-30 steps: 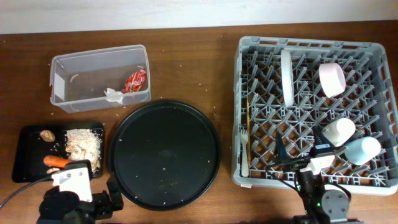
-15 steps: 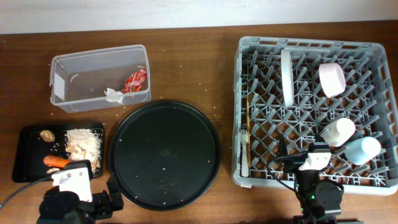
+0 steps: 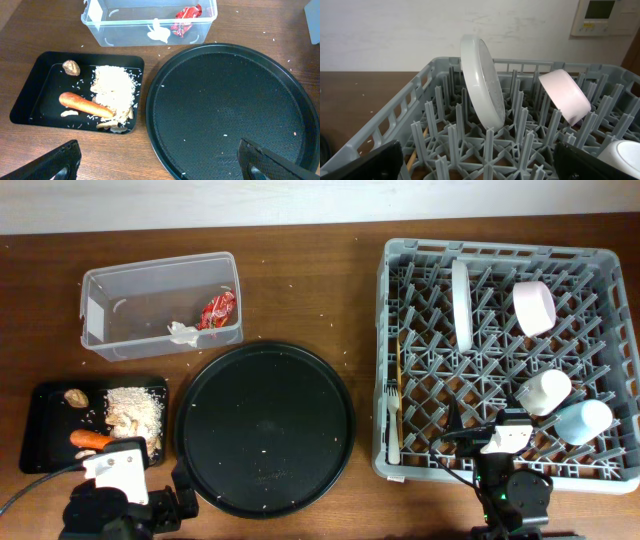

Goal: Sort waste into correct bins and load items into the dishwasher rack

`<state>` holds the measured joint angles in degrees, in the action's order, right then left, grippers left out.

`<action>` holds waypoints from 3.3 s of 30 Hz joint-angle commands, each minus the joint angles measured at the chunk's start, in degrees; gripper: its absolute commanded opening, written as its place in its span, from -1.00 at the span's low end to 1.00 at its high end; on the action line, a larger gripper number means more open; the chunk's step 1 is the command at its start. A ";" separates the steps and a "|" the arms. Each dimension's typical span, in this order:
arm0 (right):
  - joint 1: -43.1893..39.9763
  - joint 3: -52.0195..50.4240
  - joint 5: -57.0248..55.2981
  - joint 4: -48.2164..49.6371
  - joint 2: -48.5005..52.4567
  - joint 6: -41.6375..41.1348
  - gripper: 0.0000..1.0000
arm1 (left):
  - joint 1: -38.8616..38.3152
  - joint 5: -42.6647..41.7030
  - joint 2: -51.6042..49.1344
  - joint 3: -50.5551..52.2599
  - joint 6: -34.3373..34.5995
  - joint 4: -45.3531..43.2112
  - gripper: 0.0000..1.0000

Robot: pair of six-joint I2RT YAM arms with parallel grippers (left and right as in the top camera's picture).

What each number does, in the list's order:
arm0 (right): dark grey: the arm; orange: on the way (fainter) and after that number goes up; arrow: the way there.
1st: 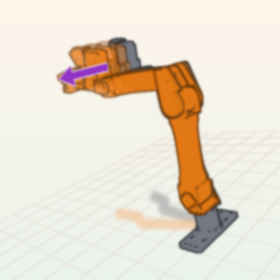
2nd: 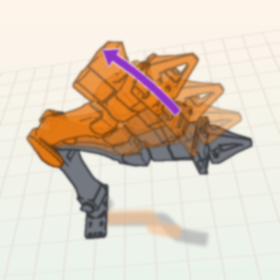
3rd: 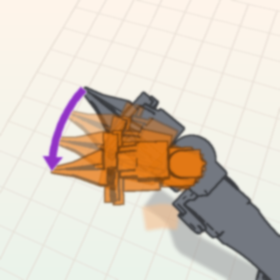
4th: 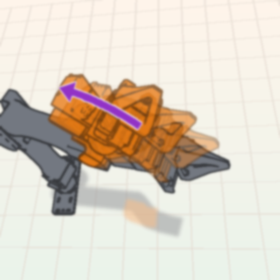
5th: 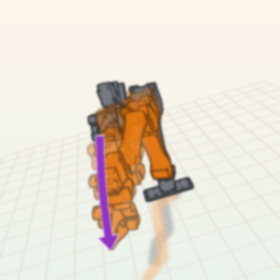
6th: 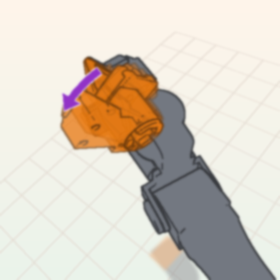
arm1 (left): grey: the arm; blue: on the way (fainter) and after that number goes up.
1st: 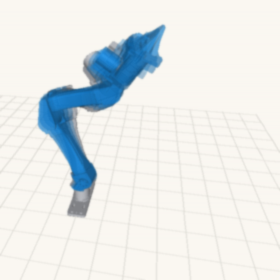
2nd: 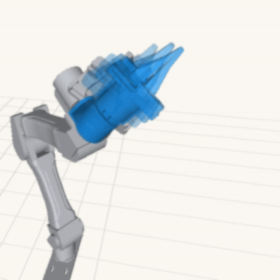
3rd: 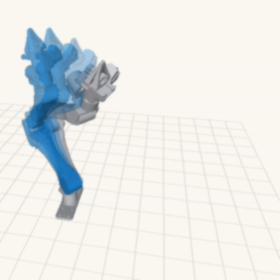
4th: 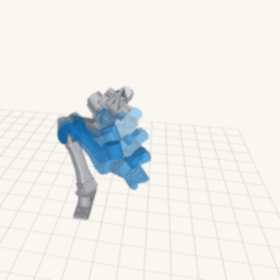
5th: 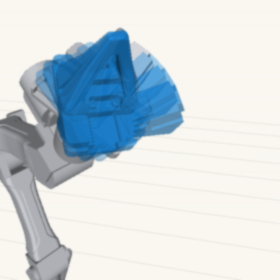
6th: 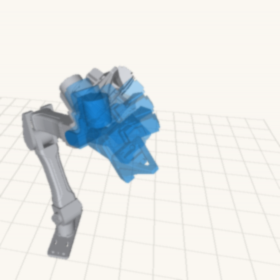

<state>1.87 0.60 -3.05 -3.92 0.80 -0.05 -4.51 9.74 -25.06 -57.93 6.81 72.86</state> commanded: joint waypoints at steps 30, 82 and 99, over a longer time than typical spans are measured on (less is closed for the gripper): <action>0.33 -0.28 -1.51 -0.39 -0.61 -0.37 0.97 | 4.22 -7.58 17.81 29.14 -0.92 -34.16 0.99; 0.33 -0.28 -1.51 -0.39 -0.61 -0.37 0.97 | 4.20 -12.52 24.76 57.46 -8.17 -68.30 0.98; 0.33 -0.28 -1.51 -0.39 -0.61 -0.37 0.97 | 4.22 -12.52 24.76 57.46 -8.17 -68.30 0.99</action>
<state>1.87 0.60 -3.64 -3.90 0.80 -0.03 -0.60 -3.20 -0.80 -0.73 -0.45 4.19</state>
